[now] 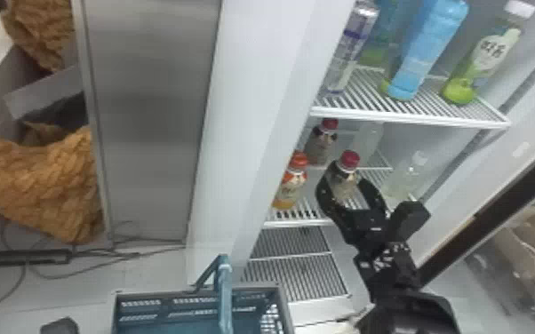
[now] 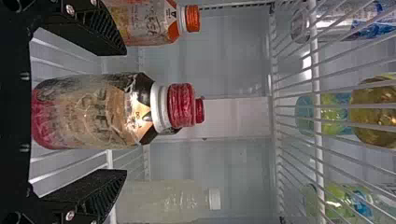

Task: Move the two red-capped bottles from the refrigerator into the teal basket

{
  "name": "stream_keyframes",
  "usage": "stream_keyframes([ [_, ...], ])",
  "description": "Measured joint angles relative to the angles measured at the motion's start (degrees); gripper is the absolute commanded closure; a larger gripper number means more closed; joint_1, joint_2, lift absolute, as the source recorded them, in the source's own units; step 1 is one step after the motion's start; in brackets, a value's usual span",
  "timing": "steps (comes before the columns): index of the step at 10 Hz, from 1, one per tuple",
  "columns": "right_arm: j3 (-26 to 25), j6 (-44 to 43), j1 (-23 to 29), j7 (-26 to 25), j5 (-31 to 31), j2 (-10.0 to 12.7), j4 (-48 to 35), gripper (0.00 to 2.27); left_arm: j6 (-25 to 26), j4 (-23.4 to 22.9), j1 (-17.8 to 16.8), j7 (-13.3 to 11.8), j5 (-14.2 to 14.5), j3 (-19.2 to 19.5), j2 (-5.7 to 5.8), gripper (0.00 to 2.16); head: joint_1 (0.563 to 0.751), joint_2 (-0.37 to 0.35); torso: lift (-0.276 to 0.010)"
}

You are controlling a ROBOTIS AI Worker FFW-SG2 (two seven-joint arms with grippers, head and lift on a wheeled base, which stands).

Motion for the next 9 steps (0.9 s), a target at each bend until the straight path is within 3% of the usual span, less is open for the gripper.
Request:
stream_keyframes([
  [3,0.78,2.15,-2.27,-0.09,0.50,-0.51,1.47,0.18,0.00,0.14,-0.03,0.00,0.10,-0.04,0.00,1.15,0.695,-0.350,-0.224],
  [5,1.17,3.35,-2.86,-0.21,0.35,-0.73,1.80,0.63,0.00,0.15,-0.03,0.00,0.22,-0.04,0.00,1.15,0.695,-0.350,-0.224],
  [9,1.20,3.85,-1.49,-0.98,0.42,-0.66,-0.76,0.63,0.00,0.15,0.11,0.00,0.30,-0.04,0.00,1.15,0.695,-0.350,-0.224],
])
